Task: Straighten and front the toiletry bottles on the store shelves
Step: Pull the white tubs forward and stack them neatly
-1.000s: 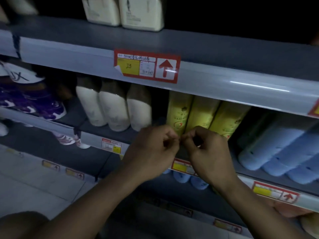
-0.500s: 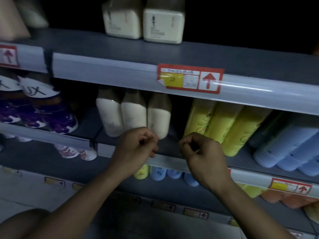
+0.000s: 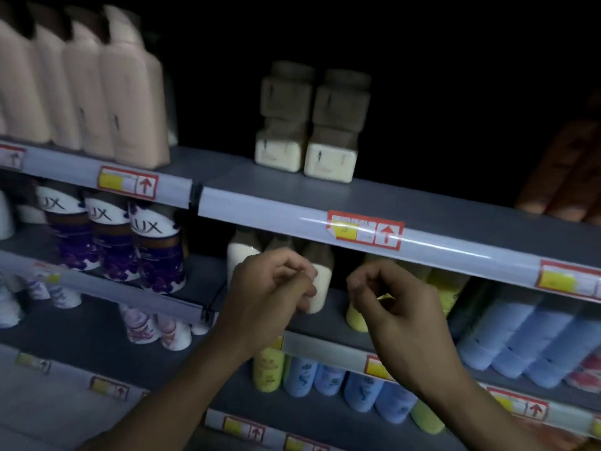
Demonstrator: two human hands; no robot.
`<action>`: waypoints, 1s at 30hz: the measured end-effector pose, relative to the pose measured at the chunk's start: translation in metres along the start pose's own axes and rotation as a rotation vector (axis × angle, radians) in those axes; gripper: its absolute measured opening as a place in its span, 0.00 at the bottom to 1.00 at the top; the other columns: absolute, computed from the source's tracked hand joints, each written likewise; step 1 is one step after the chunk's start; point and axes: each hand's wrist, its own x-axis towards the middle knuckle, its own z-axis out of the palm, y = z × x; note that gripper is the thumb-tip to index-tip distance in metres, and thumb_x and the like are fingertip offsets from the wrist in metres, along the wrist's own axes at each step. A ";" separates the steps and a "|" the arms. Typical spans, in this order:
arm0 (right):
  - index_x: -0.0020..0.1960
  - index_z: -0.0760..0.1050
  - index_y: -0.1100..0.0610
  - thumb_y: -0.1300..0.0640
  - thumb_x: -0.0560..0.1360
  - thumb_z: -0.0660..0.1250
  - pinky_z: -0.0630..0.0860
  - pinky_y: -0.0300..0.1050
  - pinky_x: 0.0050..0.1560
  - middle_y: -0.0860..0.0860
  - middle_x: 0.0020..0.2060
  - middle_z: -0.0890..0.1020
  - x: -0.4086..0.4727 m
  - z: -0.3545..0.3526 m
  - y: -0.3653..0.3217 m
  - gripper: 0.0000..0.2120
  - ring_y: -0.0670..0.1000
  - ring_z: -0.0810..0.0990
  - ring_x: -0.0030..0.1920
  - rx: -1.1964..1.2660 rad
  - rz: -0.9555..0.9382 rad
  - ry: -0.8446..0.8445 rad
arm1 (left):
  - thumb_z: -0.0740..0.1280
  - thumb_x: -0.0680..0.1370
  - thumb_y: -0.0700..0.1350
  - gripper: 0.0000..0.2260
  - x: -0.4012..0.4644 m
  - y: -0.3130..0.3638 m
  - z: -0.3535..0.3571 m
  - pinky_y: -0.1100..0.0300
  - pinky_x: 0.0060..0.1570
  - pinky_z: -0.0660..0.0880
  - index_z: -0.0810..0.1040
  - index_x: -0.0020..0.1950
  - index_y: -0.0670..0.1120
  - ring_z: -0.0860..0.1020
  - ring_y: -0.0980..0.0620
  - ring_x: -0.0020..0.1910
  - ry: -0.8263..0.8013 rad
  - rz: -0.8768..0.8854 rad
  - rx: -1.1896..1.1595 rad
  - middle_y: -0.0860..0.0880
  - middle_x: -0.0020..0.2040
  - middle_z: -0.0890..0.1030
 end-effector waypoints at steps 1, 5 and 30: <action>0.44 0.80 0.48 0.57 0.79 0.70 0.73 0.36 0.35 0.43 0.38 0.83 0.004 -0.004 -0.007 0.06 0.46 0.80 0.38 0.009 -0.017 0.016 | 0.69 0.79 0.34 0.06 0.001 0.010 -0.003 0.59 0.34 0.77 0.84 0.44 0.42 0.84 0.45 0.33 0.002 0.034 -0.005 0.44 0.36 0.85; 0.49 0.78 0.47 0.56 0.77 0.71 0.72 0.31 0.37 0.45 0.39 0.83 0.029 -0.014 -0.031 0.05 0.45 0.80 0.39 -0.002 -0.072 0.100 | 0.70 0.75 0.45 0.04 0.020 0.048 -0.020 0.54 0.40 0.81 0.84 0.44 0.46 0.86 0.47 0.36 0.040 0.172 0.042 0.45 0.36 0.85; 0.45 0.85 0.61 0.39 0.65 0.82 0.83 0.51 0.53 0.52 0.44 0.88 0.283 0.036 0.032 0.26 0.52 0.86 0.45 -0.186 0.279 0.084 | 0.82 0.67 0.60 0.23 0.284 0.039 -0.070 0.62 0.32 0.68 0.76 0.40 0.44 0.75 0.56 0.38 0.038 -0.140 0.435 0.51 0.40 0.78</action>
